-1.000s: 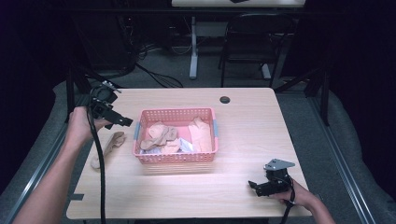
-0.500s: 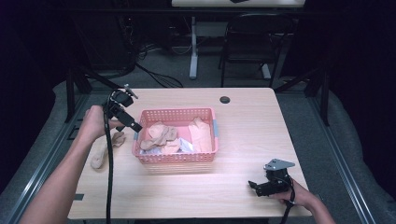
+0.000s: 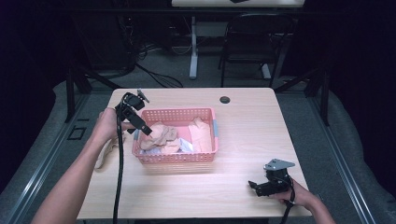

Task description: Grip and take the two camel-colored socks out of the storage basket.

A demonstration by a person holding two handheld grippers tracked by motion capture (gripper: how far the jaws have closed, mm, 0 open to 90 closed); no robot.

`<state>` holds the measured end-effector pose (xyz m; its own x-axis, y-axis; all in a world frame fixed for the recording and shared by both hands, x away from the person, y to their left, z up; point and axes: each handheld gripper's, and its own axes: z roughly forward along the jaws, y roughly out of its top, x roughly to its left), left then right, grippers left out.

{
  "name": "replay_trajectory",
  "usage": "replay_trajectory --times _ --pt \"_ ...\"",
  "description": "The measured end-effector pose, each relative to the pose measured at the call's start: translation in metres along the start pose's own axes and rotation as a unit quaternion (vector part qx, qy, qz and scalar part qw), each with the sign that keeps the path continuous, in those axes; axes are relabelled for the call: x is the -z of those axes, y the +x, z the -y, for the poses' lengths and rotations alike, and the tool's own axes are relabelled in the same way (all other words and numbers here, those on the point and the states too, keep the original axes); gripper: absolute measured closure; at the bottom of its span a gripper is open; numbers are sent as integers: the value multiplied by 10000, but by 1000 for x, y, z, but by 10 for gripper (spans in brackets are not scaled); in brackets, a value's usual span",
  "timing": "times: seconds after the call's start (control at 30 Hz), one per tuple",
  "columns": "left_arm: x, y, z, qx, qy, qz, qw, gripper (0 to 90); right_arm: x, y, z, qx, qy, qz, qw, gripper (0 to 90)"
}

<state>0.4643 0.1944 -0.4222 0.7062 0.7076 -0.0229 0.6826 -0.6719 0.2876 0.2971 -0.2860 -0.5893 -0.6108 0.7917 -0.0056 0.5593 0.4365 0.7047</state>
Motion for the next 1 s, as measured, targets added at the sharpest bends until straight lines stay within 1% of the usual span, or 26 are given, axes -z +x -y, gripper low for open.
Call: replay_trajectory --times 0.17,0.23,0.27,0.33,0.4,0.43,0.47,0.5,0.53,0.6,0.67,0.73,0.77,0.83,0.87,0.9,0.93,0.97,1.0 --pt "-11 -2 -3 -23 47 65 10000 5 0 0 0 0 1 1 10000 0" --pt "-17 -3 -3 -19 0 105 9999 13 0 0 0 0 -4 0 10000 0" --pt "-17 -3 -3 -19 0 105 9999 13 0 0 0 0 -4 0 10000 0" --pt "-23 -4 -2 -10 -59 146 9999 12 0 0 0 3 -1 -17 10000 0" --pt "-31 -5 0 13 -202 206 9996 12 0 0 0 -1 -3 -3 10000 0" --pt "-36 -6 2 57 -333 266 9991 11 0 0 0 -1 -2 0 10000 0" --pt "-39 -6 3 73 -382 290 9988 10 0 0 0 3 -1 -15 10000 0" --pt "-46 -7 5 92 -447 332 9984 10 0 0 0 0 -2 0 10000 0" --pt "-49 -7 6 94 -462 377 9982 11 0 0 0 2 -2 -16 10000 0" --pt "-57 -8 9 101 -524 356 9979 16 0 0 0 -1 -3 -3 10000 0" --pt "-64 -10 10 113 -534 396 9977 33 0 0 0 2 -3 -16 10000 0" --pt "-70 -12 12 123 -530 344 9979 62 0 0 0 4 0 -14 10000 0" --pt "-73 -13 13 128 -558 374 9977 77 0 0 0 3 -1 -15 10000 0" --pt "-78 -14 14 128 -544 321 9979 145 0 0 0 3 0 -16 10000 0" --pt "-79 -15 14 138 -527 310 9980 156 0 0 0 3 -2 -15 10000 0" --pt "-81 -15 14 140 -525 286 9981 199 0 0 0 4 0 -15 10000 0" --pt "-83 -15 14 161 -501 316 9981 247 0 0 0 3 -2 -15 10000 0" --pt "-84 -16 14 179 -514 296 9981 271 0 0 0 1 -4 -16 10000 0" --pt "-85 -17 14 169 -476 260 9984 304 0 0 0 -3 -3 -4 10000 0"
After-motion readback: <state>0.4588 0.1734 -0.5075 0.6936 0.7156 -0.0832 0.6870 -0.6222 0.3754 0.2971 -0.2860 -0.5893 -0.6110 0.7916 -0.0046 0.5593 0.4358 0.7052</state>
